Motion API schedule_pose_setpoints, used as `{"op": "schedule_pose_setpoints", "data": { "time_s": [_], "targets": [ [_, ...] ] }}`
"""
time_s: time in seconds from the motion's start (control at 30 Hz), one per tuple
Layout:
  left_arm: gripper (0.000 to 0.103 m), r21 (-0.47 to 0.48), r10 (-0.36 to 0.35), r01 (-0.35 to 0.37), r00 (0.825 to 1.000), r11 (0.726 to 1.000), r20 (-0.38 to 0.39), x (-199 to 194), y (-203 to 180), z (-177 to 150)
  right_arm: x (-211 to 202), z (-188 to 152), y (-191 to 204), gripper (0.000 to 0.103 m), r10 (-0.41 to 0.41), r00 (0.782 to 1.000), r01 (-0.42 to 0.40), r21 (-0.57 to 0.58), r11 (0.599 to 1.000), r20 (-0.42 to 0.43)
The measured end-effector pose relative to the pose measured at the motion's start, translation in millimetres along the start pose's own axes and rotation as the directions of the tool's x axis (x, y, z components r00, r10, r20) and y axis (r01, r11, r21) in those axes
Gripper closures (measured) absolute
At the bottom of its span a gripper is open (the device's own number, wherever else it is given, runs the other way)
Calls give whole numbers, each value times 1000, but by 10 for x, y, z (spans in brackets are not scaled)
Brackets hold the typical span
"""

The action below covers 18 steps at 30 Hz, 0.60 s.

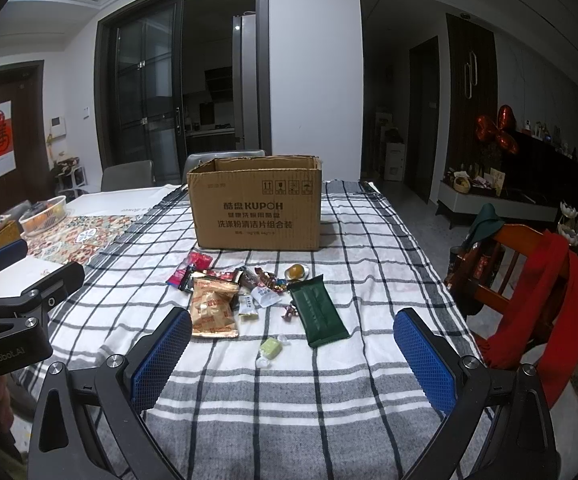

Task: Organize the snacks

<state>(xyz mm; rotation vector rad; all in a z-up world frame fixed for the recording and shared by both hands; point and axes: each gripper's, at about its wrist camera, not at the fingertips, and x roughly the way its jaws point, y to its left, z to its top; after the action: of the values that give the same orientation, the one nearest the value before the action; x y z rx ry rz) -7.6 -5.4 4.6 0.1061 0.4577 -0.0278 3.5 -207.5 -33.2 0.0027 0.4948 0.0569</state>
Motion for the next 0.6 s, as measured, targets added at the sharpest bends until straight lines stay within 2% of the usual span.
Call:
{"op": "schedule_pose_setpoints", "data": {
  "time_s": [0.6],
  "targets": [
    [0,6,-7,7,1000,1000,-21,28,-7,5,41,-10,13,1,4,1000,-4,2,1000,-13]
  ]
}}
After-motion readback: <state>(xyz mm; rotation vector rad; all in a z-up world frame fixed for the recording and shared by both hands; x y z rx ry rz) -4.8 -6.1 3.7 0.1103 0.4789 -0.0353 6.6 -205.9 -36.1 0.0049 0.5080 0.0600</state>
